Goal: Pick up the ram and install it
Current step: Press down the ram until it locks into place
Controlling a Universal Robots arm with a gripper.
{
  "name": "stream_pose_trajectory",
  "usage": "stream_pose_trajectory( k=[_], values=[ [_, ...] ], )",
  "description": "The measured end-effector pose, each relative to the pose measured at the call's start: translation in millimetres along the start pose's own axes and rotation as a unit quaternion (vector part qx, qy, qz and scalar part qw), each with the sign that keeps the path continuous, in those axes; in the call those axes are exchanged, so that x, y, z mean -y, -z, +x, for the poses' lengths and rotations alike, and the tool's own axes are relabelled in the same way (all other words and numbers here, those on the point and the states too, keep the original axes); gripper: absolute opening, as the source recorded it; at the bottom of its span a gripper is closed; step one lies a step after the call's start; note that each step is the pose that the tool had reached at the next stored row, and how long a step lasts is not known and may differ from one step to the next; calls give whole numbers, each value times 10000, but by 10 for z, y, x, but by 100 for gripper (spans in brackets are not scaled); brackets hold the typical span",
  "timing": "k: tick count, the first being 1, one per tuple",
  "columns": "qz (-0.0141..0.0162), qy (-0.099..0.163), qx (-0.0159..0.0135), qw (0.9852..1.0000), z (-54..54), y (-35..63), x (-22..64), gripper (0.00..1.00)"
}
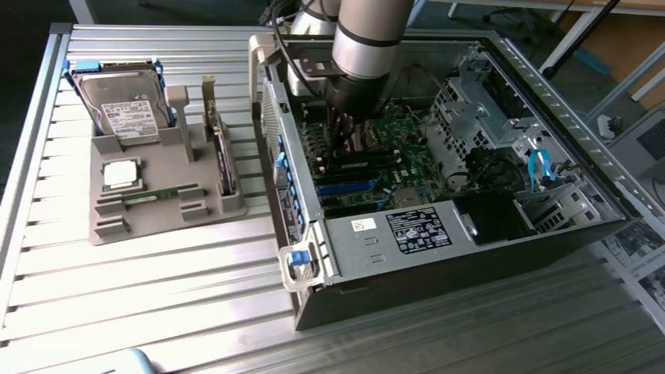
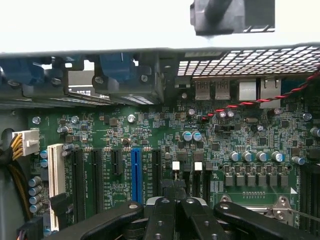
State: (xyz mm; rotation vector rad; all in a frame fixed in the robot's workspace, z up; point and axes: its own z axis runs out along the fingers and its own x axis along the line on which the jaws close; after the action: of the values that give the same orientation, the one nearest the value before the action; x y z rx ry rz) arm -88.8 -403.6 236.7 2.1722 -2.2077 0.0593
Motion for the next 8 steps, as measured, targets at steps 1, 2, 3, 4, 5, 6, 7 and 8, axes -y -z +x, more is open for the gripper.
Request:
stream_pose_trajectory(
  k=[1,2,3,4,5,6,7,8],
  values=[
    [0,0,0,10000,2,-6,0,11],
    [0,0,0,10000,3,-13,0,11],
    [0,0,0,10000,4,-21,0,11],
    [0,0,1,10000,5,-27,0,11],
    [0,1,8,10000,7,-32,0,11],
    [-1,1,13,10000,7,-36,0,11],
    [-1,1,21,10000,8,-41,0,11],
    [-1,1,36,10000,9,-49,0,11]
  ],
)
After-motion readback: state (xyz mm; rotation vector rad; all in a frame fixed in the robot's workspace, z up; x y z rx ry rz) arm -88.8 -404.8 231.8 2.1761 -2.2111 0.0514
